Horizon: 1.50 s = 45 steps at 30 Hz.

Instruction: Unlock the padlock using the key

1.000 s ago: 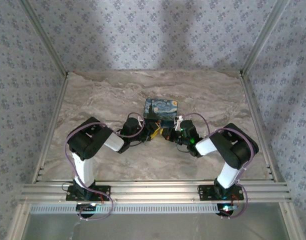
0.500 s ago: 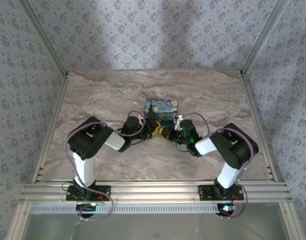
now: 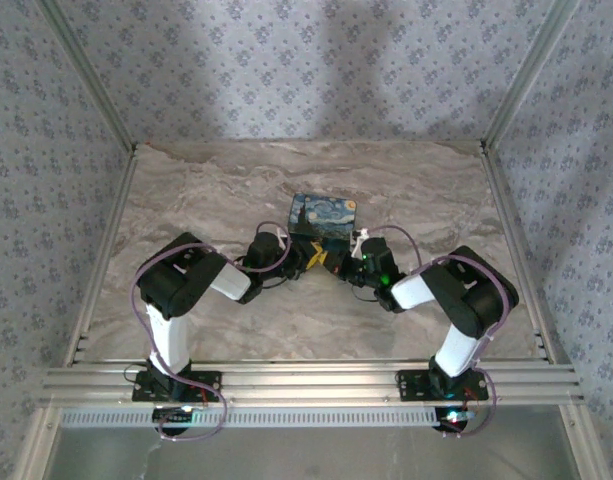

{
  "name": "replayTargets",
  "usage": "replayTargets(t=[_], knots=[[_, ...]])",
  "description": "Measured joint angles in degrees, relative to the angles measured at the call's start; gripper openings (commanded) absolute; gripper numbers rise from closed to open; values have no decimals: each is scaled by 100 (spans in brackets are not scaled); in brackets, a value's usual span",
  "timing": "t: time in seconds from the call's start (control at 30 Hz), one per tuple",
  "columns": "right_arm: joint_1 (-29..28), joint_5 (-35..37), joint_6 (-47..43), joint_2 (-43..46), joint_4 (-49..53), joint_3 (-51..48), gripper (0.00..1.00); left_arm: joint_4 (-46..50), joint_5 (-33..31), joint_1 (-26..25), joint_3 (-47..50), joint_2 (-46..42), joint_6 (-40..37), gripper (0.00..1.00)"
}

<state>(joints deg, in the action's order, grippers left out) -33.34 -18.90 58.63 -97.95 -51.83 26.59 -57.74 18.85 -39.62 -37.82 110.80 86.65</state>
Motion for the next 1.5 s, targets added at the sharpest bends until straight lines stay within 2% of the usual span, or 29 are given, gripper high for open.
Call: replayTargets(t=[0.17, 0.43, 0.57, 0.77, 0.87, 1.07, 1.27, 1.4, 1.5], knots=[[11, 15, -157, 326, 271, -52, 28, -120, -24, -52, 0, -2, 2, 3], [219, 144, -710, 1241, 949, -284, 42, -72, -72, -59, 11, -2, 0, 1], [284, 358, -1493, 1974, 1808, -267, 55, -55, -74, -59, 15, -11, 2, 0], [282, 778, -3101, 2973, 3130, 114, 75, 72, -90, -59, 15, -87, 4, 0], [238, 997, -3891, 3320, 3530, 302, 82, 96, -92, -59, 15, -101, 26, 0], [-140, 1558, -5727, 3711, 4068, 518, 86, 118, -90, -63, 15, -138, 136, 0], [-905, 2074, -8352, 3740, 4122, 365, 89, 223, -90, -66, 15, -195, 197, 0], [-1185, 2326, -9366, 3399, 3989, 184, 88, 227, -90, -63, 15, -208, 201, 0], [-1364, 2590, -9772, 2924, 3696, 133, 82, 234, -87, -63, 15, -208, 227, 0]])
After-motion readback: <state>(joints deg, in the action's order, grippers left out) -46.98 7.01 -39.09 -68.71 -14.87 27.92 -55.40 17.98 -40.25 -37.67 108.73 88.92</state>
